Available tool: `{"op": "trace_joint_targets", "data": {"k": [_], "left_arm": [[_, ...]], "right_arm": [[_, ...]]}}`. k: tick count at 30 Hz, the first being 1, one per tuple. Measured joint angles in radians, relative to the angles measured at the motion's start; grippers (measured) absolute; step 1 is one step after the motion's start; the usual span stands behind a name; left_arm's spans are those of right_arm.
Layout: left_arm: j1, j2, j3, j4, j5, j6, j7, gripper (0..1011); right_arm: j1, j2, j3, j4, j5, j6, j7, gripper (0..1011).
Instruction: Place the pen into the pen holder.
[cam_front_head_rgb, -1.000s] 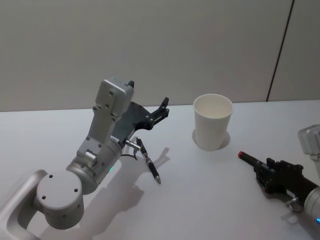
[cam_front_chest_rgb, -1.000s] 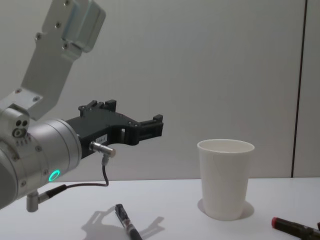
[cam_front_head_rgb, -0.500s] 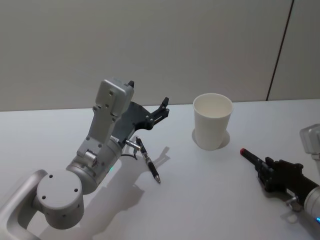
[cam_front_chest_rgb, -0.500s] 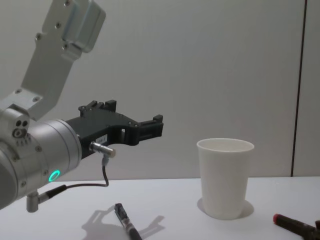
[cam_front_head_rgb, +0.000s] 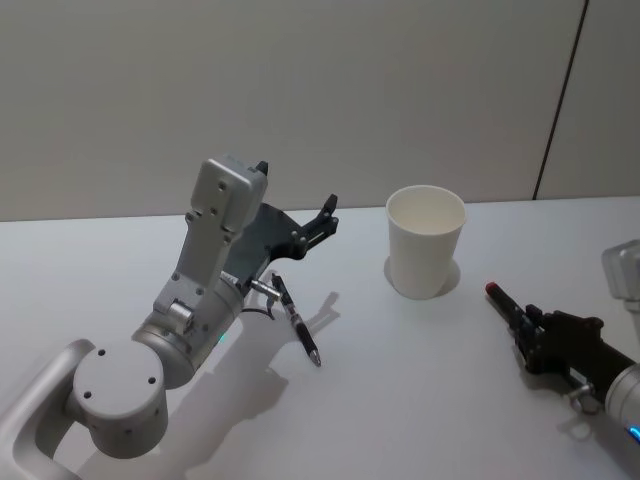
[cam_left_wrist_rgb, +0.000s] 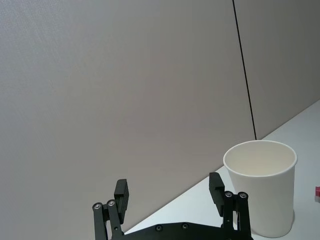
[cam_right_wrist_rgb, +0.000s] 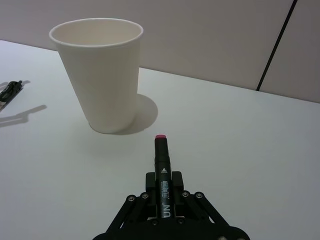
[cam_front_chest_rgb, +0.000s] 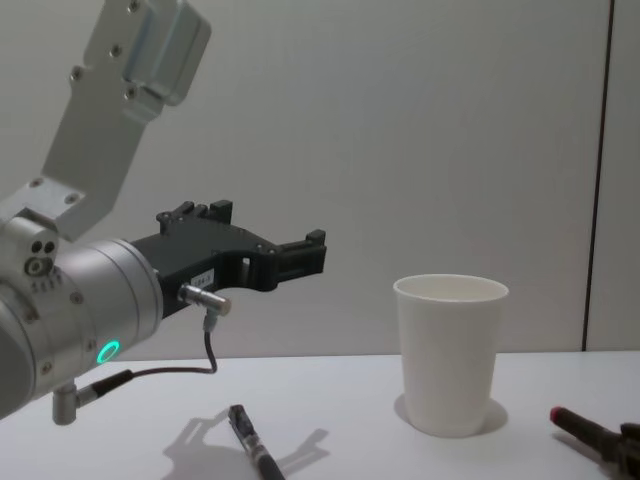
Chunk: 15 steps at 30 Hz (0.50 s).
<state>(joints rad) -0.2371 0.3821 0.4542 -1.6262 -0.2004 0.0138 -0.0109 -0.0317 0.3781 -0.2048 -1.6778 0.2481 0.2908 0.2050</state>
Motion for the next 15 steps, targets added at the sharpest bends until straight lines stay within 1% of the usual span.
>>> {"op": "trace_joint_targets", "data": {"k": [9,15], "left_arm": [[0.000,0.000,0.000,0.000,0.000,0.000,0.000,1001],[0.000,0.000,0.000,0.000,0.000,0.000,0.000,1001]], "right_arm": [[0.010,-0.006,0.001,0.007,-0.001,-0.014,0.000,178],[0.017,-0.010,0.005,0.009,0.006,-0.046,-0.008,178]]}}
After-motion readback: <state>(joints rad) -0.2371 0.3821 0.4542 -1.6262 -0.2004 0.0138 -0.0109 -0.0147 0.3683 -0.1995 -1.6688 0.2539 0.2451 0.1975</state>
